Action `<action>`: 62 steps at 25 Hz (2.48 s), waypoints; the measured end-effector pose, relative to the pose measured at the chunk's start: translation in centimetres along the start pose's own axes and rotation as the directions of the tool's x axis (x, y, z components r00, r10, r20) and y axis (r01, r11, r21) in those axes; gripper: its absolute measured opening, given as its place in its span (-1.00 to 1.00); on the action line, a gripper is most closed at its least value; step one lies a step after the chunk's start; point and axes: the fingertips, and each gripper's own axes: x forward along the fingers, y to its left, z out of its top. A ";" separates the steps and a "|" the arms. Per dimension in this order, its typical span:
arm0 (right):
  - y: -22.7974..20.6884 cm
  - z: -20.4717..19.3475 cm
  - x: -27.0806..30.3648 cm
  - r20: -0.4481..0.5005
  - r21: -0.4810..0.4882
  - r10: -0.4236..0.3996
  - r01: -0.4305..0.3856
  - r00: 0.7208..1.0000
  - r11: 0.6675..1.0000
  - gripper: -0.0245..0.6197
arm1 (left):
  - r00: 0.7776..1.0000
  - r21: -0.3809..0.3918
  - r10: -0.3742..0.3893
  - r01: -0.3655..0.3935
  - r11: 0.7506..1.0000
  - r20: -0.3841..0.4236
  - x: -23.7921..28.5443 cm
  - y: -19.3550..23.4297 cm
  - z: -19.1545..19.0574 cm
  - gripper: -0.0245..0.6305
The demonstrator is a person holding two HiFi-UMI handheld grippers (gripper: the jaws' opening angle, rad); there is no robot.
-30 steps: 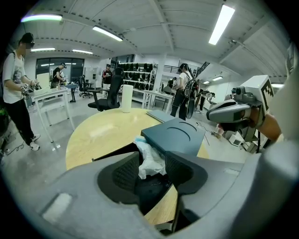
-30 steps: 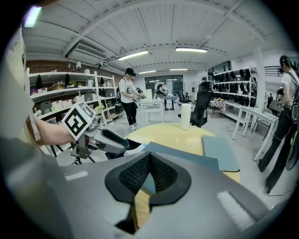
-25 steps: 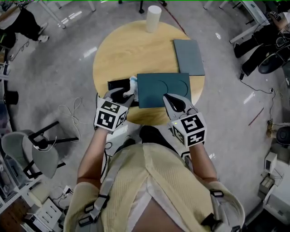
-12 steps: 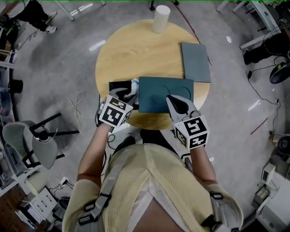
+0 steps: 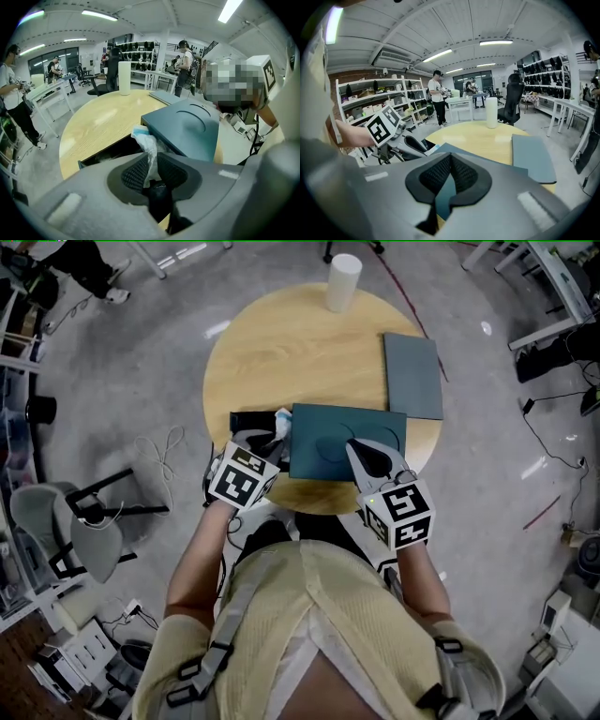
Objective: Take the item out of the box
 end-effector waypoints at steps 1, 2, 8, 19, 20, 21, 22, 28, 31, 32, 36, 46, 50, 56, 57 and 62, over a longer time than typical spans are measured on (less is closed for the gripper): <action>0.0 0.0 0.2 -0.002 -0.005 0.001 -0.001 1.000 1.000 -0.91 | 1.000 -0.002 0.003 -0.003 1.000 0.005 0.0 0.1 0.0 -0.71; 0.0 0.1 0.3 -0.002 -0.011 0.000 0.000 1.000 1.000 -0.91 | 1.000 -0.003 0.007 -0.007 1.000 0.013 -0.1 0.3 0.0 -0.73; 0.9 0.7 0.6 0.004 -0.019 -0.027 0.027 1.000 0.999 -0.91 | 0.998 0.023 0.035 -0.037 0.999 0.060 -1.5 1.4 0.3 -0.76; 3.0 1.6 0.3 0.010 -0.031 -0.075 0.075 0.997 0.997 -0.91 | 0.984 0.074 0.110 -0.121 0.990 0.143 -5.0 3.1 0.5 -0.78; 3.1 1.6 0.2 0.010 -0.032 -0.080 0.080 0.997 0.996 -0.91 | 0.980 0.069 0.119 -0.132 0.989 0.158 -5.5 3.2 0.7 -0.78; 3.3 1.6 0.1 0.011 -0.033 -0.084 0.084 0.996 0.996 -0.91 | 0.977 0.064 0.129 -0.142 0.988 0.172 -6.1 3.4 0.8 -0.78; 3.5 1.6 -0.1 0.012 -0.034 -0.087 0.088 0.996 0.996 -0.91 | 0.972 0.059 0.139 -0.152 0.987 0.187 -6.7 3.6 0.9 -0.78; 4.7 1.7 -0.7 0.029 -0.049 -0.111 0.112 0.993 0.992 -0.91 | 0.944 0.056 0.193 -0.215 0.975 0.268 -10.4 4.6 1.4 -0.78; 4.9 1.9 -1.3 0.036 -0.050 -0.121 0.123 0.992 0.991 -0.91 | 0.930 0.055 0.220 -0.246 0.968 0.296 -12.0 4.8 1.7 -0.78; 5.0 1.9 -1.4 0.037 -0.051 -0.124 0.126 0.992 0.991 -0.91 | 0.925 0.052 0.227 -0.254 0.966 0.305 -12.5 5.0 1.8 -0.78; 5.8 2.2 -1.8 0.047 -0.057 -0.131 0.133 0.990 0.989 -0.91 | 0.908 0.029 0.238 -0.264 0.964 0.344 -14.5 5.3 1.4 -0.79; 7.6 2.0 -3.4 0.069 -0.072 -0.152 0.157 0.986 0.985 -0.91 | 0.897 0.015 0.212 -0.235 0.972 0.387 -16.6 4.3 -0.1 -0.80; 8.2 1.8 -4.0 0.077 -0.077 -0.163 0.169 0.984 0.983 -0.91 | 0.891 0.010 0.185 -0.208 0.978 0.414 -17.2 3.6 -0.3 -0.80; 9.2 1.7 -4.4 0.087 -0.083 -0.171 0.178 0.981 0.980 -0.91 | 0.880 -0.007 0.170 -0.186 0.982 0.444 -18.1 3.1 -0.9 -0.80; 9.3 1.7 -4.5 0.090 -0.084 -0.172 0.179 0.981 0.980 -0.91 | 0.880 -0.007 0.170 -0.187 0.982 0.444 -18.2 3.0 -1.0 -0.80; 9.4 1.8 -4.9 0.099 -0.078 -0.180 0.188 0.979 0.979 -0.91 | 0.876 -0.015 0.170 -0.183 0.983 0.452 -18.7 2.8 -1.5 -0.80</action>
